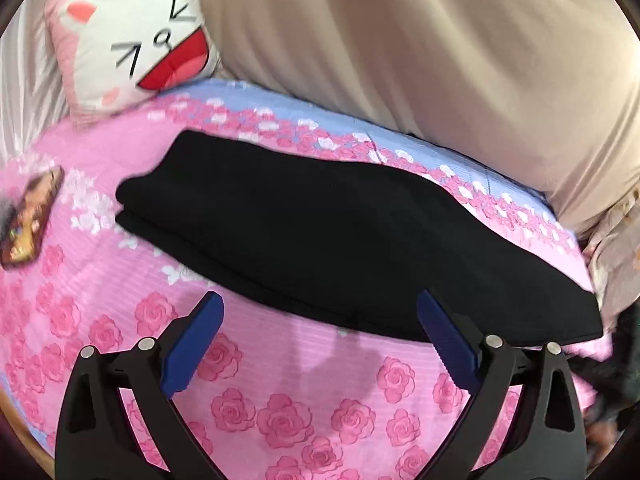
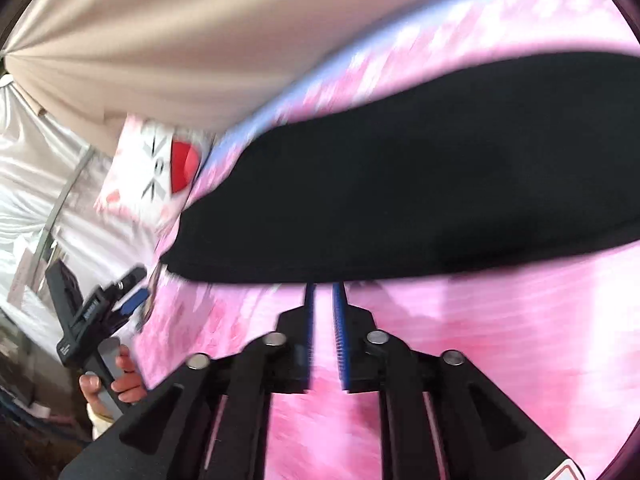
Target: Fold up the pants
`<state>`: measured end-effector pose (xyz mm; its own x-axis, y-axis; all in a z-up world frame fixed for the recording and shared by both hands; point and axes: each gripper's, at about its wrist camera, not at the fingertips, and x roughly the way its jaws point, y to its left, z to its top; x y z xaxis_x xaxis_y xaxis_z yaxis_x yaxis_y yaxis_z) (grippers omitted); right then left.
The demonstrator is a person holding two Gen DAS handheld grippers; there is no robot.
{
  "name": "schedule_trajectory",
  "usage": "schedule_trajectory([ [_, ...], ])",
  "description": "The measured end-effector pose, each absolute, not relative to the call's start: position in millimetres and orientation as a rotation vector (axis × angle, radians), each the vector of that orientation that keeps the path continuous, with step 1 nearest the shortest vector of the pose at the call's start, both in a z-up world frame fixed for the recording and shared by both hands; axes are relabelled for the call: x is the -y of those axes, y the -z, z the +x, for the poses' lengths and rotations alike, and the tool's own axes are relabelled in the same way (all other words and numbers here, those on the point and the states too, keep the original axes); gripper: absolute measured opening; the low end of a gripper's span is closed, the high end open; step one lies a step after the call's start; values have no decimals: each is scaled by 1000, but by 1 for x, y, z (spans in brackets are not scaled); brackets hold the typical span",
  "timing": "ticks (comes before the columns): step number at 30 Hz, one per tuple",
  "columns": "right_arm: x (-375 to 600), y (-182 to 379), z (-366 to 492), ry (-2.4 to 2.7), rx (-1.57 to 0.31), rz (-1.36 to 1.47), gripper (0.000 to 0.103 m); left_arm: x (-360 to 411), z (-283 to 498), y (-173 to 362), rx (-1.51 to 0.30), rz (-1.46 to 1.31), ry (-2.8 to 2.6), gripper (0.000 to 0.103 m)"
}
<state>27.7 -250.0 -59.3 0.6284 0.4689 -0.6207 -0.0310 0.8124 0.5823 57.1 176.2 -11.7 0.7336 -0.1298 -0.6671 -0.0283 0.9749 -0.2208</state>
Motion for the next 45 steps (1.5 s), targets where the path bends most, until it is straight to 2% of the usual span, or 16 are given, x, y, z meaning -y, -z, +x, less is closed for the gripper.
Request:
schedule_trajectory([
  [2, 318, 46, 4, -114, -756, 573, 58, -162, 56, 10, -718, -151, 12, 98],
  [3, 364, 42, -11, 36, -712, 573, 60, -154, 56, 11, -708, -120, -8, 98],
  [10, 552, 66, -34, 430, -743, 611, 61, -84, 72, 28, -745, 1, 14, 98],
  [17, 545, 61, -1, 382, -751, 434, 60, -41, 77, 32, -766, 45, -1, 98],
  [19, 548, 75, 15, 370, -805, 423, 55, -38, 79, 33, -775, 48, -4, 98],
  [21, 546, 78, 17, 376, -805, 391, 12, -37, 81, 34, -788, 41, -7, 98],
  [25, 548, 40, -1, 395, -676, 300, 9, -34, 80, 29, -786, 50, -7, 98],
  [28, 575, 72, 8, 404, -789, 382, 10, -33, 79, 29, -772, 58, 1, 98],
  [31, 568, 70, 3, 391, -768, 368, 26, -34, 83, 35, -797, 57, 2, 98],
  [33, 568, 59, -6, 438, -722, 377, 72, -36, 83, 38, -803, 48, 5, 98],
  [34, 569, 56, -11, 482, -704, 366, 80, -38, 83, 39, -804, 39, 7, 98],
  [39, 588, 85, -5, 417, -767, 530, 85, -51, 82, 46, -806, -7, 20, 98],
  [41, 584, 84, -4, 406, -748, 523, 77, -56, 82, 51, -815, -15, 13, 98],
  [42, 583, 84, -3, 389, -739, 540, 44, -57, 81, 54, -825, -14, 10, 98],
  [43, 582, 85, 0, 350, -742, 588, 21, -59, 80, 56, -837, -13, 11, 98],
  [45, 569, 74, 0, 289, -698, 649, 20, -63, 76, 58, -843, -18, 22, 98],
])
